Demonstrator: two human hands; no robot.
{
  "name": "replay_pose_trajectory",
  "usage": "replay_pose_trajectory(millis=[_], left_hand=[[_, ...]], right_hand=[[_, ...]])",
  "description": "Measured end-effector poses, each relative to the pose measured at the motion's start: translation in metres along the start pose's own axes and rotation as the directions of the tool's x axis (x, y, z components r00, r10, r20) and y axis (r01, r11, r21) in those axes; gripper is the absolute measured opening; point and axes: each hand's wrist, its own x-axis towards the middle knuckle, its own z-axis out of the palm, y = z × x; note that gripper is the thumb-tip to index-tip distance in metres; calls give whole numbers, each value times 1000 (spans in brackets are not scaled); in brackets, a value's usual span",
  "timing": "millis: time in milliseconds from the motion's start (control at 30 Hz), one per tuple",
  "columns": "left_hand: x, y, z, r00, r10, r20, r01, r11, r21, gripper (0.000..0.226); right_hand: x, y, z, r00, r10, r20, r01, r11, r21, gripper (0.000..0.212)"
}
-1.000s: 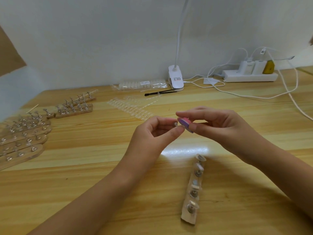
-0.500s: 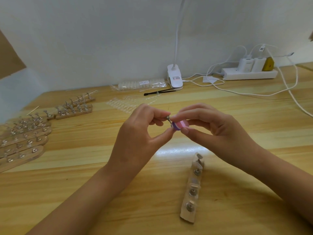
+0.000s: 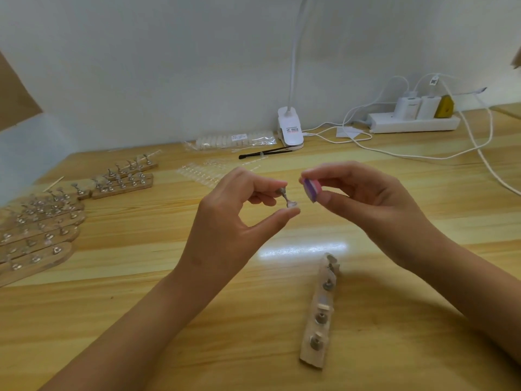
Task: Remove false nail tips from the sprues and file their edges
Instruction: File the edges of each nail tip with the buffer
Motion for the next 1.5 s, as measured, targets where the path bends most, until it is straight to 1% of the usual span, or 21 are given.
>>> replay_pose_trajectory(millis=[67, 100, 200, 300, 367, 433, 467, 533, 567, 633, 700, 733, 800, 867, 933, 1000, 1100, 1200, 1333, 1433, 1500], left_hand=[[0, 0, 0, 1000, 4, -6, -4, 1000, -9, 31], [0, 1, 0, 1000, 2, -4, -2, 1000, -17, 31], [-1, 2, 0, 1000, -16, 2, 16, 999, -44, 31], [-1, 2, 0, 1000, -23, -15, 21, 997, -77, 31], [-1, 2, 1, 999, -40, -18, 38, 995, -91, 30], [-1, 2, 2, 997, -72, -5, 71, 991, -114, 30], [-2, 2, 2, 996, -92, -5, 90, 986, -138, 30], [-2, 3, 2, 991, -130, -14, 125, 973, -195, 29], [-2, 3, 2, 988, -152, -17, 145, 964, -221, 29], [-2, 4, 2, 980, -201, -7, 192, 947, -257, 29], [-2, 5, 3, 965, -263, 12, 253, 915, -314, 29], [-2, 5, 4, 958, -285, 21, 274, 897, -346, 28], [-2, 6, 4, 951, -308, 27, 293, 869, -398, 29], [-2, 6, 4, 945, -325, 31, 308, 855, -418, 27], [-3, 5, 5, 938, -343, 43, 329, 846, -419, 26], [-4, 4, 6, 934, -354, 49, 339, 836, -432, 24], [-4, 5, 7, 938, -342, 53, 329, 834, -443, 26], [-5, 4, 8, 937, -345, 62, 336, 833, -440, 25], [-5, 2, 8, 933, -351, 83, 347, 815, -465, 23], [-6, 0, 10, 921, -378, 98, 375, 785, -493, 24], [-6, 0, 12, 912, -395, 109, 390, 753, -530, 26]], right_hand=[[-1, -1, 4, 995, -68, 76, 67, 998, 10, 24], [0, 1, 4, 994, -49, 98, 50, 999, -3, 23], [1, 5, -1, 997, 68, 26, -68, 997, 24, 23], [-1, 2, 0, 999, -12, 37, 6, 988, 153, 25], [-1, 3, 4, 996, -9, 88, -2, 993, 115, 25], [-2, 7, 4, 996, 74, 42, -77, 994, 81, 25], [-2, 8, 3, 995, 99, -1, -98, 988, 119, 25], [-3, 3, 4, 998, 49, -30, -41, 972, 230, 25], [-3, 0, 6, 1000, 8, -5, -6, 968, 249, 24], [-3, 1, 10, 999, -4, 39, -4, 980, 197, 24], [-3, 4, 9, 999, 52, 2, -52, 985, 162, 23], [-3, 4, 8, 998, 64, -24, -58, 980, 192, 22], [-3, 1, 8, 999, 9, -35, 1, 967, 255, 22], [-4, 1, 13, 1000, -21, 5, 19, 972, 234, 22], [-4, 6, 14, 999, 44, 2, -44, 981, 187, 23], [-3, 7, 12, 995, 96, -35, -86, 972, 219, 24], [-3, 3, 11, 998, 55, -30, -44, 954, 297, 26], [-4, 4, 14, 995, 97, 29, -101, 965, 241, 24], [-4, 2, 13, 997, 77, -28, -65, 952, 300, 26], [-5, 4, 15, 994, 105, 21, -107, 960, 258, 25], [-6, 5, 17, 993, 118, 14, -117, 955, 273, 26]])
